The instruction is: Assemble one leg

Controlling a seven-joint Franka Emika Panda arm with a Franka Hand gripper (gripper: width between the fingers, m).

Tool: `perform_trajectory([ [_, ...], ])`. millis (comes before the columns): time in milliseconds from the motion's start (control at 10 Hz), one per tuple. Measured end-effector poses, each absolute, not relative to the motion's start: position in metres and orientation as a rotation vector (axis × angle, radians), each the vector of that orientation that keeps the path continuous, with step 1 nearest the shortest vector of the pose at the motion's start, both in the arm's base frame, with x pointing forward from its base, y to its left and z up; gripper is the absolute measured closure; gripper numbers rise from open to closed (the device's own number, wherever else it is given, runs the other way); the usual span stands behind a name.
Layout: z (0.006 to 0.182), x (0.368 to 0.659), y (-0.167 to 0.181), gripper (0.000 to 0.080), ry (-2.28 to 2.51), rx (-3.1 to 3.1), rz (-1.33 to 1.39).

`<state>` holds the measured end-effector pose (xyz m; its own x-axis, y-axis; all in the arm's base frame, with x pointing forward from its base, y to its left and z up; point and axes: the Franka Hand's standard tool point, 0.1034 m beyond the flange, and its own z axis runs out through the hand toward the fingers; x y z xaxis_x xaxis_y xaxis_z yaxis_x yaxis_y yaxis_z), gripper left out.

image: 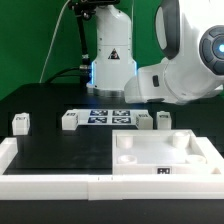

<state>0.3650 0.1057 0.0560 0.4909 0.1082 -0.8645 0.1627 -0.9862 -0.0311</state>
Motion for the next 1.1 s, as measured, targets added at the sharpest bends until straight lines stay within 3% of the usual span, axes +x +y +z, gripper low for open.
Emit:
perform_trajectory([
  [1100, 0.040, 0.380, 0.105, 0.0150, 0.234, 2.775, -1.374],
])
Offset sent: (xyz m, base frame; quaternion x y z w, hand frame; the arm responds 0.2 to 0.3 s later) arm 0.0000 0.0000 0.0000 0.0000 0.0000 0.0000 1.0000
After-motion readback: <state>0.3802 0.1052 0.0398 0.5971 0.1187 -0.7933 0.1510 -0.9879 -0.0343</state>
